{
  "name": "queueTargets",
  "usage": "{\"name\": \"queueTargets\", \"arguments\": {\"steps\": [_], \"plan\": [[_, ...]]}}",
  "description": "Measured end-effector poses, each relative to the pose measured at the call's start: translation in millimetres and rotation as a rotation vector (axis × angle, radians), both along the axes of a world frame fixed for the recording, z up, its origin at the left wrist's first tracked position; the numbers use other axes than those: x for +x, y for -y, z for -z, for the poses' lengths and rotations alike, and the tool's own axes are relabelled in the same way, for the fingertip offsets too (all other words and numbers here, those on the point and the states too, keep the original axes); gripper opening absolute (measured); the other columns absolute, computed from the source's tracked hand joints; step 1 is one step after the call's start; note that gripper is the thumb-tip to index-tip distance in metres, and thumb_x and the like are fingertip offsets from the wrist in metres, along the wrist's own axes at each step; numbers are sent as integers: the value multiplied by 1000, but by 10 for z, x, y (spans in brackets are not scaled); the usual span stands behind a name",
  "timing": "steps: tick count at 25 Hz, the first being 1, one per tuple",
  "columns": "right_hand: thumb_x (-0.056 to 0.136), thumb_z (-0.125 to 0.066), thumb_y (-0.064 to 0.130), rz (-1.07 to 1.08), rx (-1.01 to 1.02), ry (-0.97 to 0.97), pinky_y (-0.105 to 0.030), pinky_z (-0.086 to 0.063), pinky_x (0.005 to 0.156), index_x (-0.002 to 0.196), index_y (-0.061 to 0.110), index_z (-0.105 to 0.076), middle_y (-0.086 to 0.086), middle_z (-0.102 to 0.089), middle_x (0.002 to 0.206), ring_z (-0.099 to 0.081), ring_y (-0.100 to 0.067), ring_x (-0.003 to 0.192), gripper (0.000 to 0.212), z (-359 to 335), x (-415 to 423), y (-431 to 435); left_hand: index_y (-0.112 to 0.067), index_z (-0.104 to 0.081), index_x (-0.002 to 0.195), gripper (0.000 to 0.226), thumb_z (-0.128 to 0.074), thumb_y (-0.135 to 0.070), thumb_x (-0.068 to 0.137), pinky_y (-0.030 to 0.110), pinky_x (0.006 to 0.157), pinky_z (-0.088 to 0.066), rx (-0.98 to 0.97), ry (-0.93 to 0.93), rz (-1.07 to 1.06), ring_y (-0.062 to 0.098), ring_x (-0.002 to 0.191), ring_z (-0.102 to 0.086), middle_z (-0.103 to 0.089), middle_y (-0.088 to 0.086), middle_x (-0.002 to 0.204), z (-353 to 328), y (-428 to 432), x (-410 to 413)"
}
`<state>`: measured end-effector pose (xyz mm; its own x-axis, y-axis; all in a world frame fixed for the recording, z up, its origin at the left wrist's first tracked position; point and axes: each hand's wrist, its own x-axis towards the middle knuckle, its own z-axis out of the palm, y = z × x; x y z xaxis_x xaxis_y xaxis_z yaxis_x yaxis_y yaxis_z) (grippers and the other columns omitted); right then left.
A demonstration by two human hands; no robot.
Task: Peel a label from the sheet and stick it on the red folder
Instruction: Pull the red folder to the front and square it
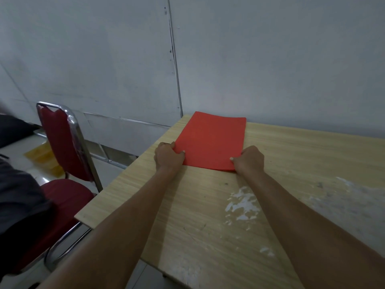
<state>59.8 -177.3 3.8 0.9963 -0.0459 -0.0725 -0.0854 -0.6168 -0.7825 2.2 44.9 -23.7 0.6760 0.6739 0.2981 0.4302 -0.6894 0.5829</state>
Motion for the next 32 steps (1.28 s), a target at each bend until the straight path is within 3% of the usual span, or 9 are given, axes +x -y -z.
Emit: {"name": "queueTargets", "arguments": {"steps": [7,13,18,23,27,32], "plan": [[79,-82,20,17,95,52,-21,-38,74,116,6,-64,-11,-67,116,-64,-24,108,43,-5,-82,434,-10,-60,132,58,-66,-44,85,38,103,-42,-6,39,33,31,115,-56,-61,16,121,-31,325,-46],[74,-85,17,112,69,121,-23,-40,74,104,10,-66,-10,-72,104,-67,-25,100,36,66,-225,1344,-7,-56,136,66,-72,-41,81,34,99,-45,-70,67,225,28,109,-58,-57,17,121,-39,1111,-121],[75,-84,15,207,42,123,-24,-40,65,105,12,-65,-6,-71,99,-62,-17,86,37,74,-531,2237,-6,-56,135,68,-75,-39,79,31,95,-46,-78,64,385,28,103,-60,-56,16,116,-78,1917,-226],[76,-84,14,278,19,136,-13,-36,54,107,13,-64,0,-69,91,-62,-13,80,37,70,-937,2893,-9,-54,138,67,-72,-41,81,22,87,-39,-57,44,488,22,98,-56,-51,12,115,-97,2556,-447],[74,-84,16,305,-10,145,-19,-42,60,104,15,-64,2,-70,88,-67,-15,84,36,88,-1275,3202,-15,-49,142,71,-71,-44,81,18,84,-37,-66,24,560,11,88,-46,-47,8,114,-70,2823,-658],[75,-84,15,311,-8,143,-16,-39,57,100,18,-64,9,-68,79,-62,-3,73,33,72,-1661,3388,-15,-48,143,75,-73,-46,79,19,84,-40,-88,6,606,12,94,-55,-45,0,110,-48,2941,-974]]}}
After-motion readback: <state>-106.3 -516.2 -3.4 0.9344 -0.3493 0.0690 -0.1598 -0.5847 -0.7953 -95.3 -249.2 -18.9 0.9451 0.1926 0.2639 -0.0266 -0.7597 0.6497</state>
